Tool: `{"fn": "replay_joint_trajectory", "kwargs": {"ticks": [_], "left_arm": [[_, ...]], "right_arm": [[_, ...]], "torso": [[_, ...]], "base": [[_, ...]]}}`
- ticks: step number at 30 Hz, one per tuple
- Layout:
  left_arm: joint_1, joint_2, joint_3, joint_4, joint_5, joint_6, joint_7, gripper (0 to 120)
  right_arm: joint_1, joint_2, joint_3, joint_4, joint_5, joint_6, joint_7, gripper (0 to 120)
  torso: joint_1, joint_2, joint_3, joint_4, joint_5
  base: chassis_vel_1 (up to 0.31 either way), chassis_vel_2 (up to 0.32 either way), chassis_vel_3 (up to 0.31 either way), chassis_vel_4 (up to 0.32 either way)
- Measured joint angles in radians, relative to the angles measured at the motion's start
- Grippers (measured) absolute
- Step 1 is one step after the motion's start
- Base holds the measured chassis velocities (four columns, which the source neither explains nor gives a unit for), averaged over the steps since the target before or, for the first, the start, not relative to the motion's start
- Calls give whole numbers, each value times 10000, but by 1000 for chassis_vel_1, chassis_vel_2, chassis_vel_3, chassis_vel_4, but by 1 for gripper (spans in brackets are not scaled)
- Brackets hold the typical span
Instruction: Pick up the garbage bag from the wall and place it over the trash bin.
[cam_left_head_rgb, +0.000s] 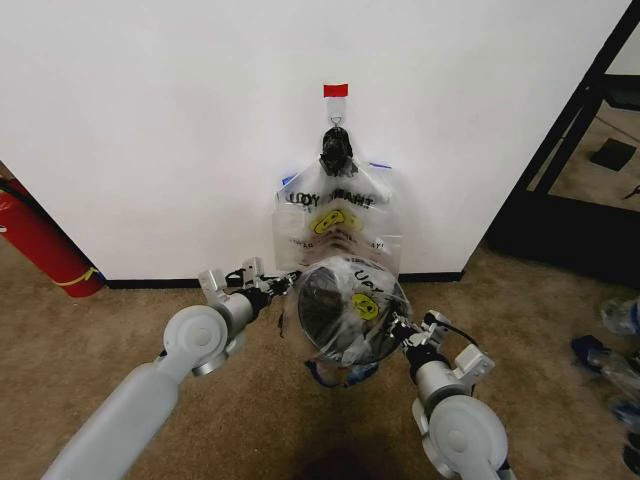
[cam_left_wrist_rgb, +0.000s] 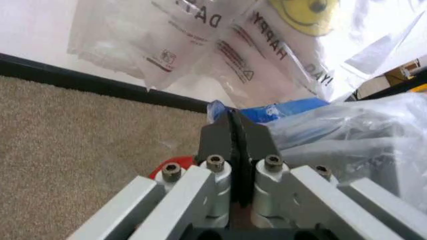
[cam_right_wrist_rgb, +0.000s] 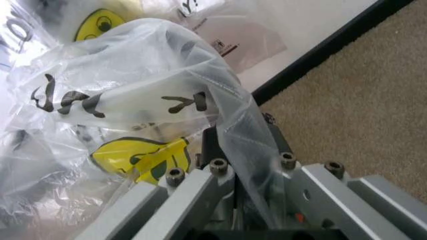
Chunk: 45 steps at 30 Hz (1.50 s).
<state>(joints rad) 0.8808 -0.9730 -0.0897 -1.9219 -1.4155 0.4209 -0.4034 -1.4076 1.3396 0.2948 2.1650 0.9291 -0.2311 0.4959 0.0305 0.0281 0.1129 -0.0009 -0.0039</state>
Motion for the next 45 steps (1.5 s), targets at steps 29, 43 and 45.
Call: {"fn": "replay_joint_trajectory", "kwargs": {"ticks": [29,43,45], "left_arm": [[807,553,-203,-167,1327,206,123,10],[1146,1566,-1129,-2294,2013,613,-1267,65],[991,1618,-892,-2985,1613,620,-1424,72]], "right_arm": [[-120,-68,-28,174,-40,25,-16,0],[11,-156,86,-122,-475,319,-161,0],[15,-139,65,-146,-855,500,-225,0]], "torso": [[0,0,-1,-1,-1],[0,2,0,3,1],[-1,2,-1,2,3]], "base": [[0,0,0,0],[0,0,0,0],[0,0,0,0]]}}
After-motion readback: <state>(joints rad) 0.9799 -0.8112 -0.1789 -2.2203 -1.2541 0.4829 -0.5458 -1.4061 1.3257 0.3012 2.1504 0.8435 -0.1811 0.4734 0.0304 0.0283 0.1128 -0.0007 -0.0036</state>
